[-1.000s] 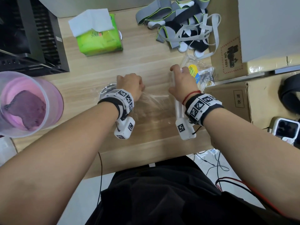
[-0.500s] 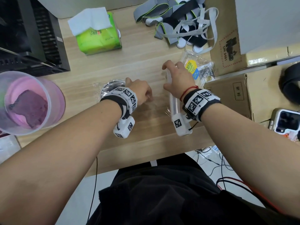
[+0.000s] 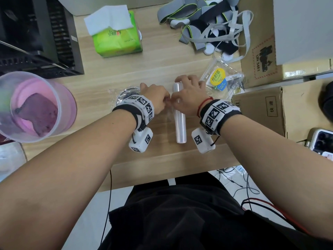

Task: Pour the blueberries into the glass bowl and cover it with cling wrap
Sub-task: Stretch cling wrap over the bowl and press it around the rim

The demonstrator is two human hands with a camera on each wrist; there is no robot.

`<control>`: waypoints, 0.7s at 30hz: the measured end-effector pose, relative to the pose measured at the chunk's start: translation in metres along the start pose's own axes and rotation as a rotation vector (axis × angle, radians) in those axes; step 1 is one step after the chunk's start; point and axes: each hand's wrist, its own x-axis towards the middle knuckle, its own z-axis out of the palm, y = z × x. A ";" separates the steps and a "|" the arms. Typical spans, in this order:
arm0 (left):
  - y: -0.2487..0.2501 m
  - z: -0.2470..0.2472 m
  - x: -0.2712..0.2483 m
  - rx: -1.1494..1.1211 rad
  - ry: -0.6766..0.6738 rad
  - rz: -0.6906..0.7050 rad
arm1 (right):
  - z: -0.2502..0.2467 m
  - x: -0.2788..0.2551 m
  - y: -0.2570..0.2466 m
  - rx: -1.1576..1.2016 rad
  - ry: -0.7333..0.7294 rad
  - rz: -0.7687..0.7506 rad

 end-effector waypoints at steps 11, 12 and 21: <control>-0.008 0.005 -0.005 -0.004 -0.001 0.068 | 0.012 0.007 0.003 -0.175 0.186 0.178; -0.009 0.007 -0.006 -0.015 0.000 0.075 | 0.011 0.007 0.008 -0.157 0.190 0.199; -0.007 0.008 -0.001 -0.054 0.032 0.008 | 0.009 0.003 0.002 -0.014 0.139 -0.029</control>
